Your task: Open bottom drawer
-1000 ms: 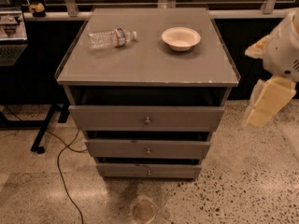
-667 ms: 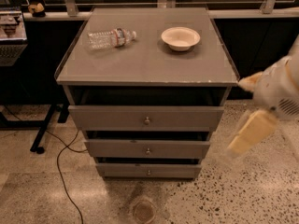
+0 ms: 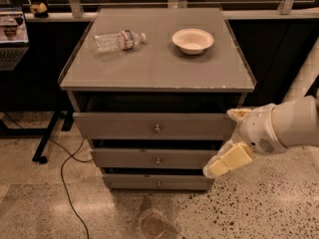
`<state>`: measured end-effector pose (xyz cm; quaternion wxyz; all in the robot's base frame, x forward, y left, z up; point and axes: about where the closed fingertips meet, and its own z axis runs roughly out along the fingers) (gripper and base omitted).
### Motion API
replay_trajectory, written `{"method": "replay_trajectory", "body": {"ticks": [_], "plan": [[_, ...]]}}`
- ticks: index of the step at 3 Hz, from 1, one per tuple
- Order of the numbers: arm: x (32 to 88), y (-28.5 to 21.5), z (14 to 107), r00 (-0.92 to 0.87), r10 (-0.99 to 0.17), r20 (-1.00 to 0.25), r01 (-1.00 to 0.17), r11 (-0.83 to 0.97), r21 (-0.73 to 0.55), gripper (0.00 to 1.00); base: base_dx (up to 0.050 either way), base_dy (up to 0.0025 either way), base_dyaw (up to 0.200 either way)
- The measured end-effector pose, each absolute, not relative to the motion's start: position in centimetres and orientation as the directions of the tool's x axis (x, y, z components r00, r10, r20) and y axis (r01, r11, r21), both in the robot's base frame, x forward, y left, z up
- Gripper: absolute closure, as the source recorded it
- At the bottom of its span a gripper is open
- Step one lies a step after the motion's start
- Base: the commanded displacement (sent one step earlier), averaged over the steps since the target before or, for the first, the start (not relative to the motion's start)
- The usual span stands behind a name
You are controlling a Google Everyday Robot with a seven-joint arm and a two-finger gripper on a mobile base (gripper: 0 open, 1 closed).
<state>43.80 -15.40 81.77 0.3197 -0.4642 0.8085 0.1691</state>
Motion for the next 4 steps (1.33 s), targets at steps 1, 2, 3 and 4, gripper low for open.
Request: {"method": "replay_trajectory", "body": {"ticks": [1,2,3,4], "plan": [[45.91,-13.94,79.26,-0.353,-0.61,-0.709,-0.874,0.485,0.018,0.0,0.0,0.0,0.0],[45.96,-13.93,78.82,-0.358,-0.608,-0.709,-0.875,0.484,0.027,0.19,0.0,0.0,0.0],[45.96,-13.93,78.82,-0.358,-0.608,-0.709,-0.875,0.484,0.027,0.42,0.0,0.0,0.0],[45.96,-13.92,78.81,-0.358,-0.608,-0.709,-0.875,0.484,0.027,0.65,0.0,0.0,0.0]]}}
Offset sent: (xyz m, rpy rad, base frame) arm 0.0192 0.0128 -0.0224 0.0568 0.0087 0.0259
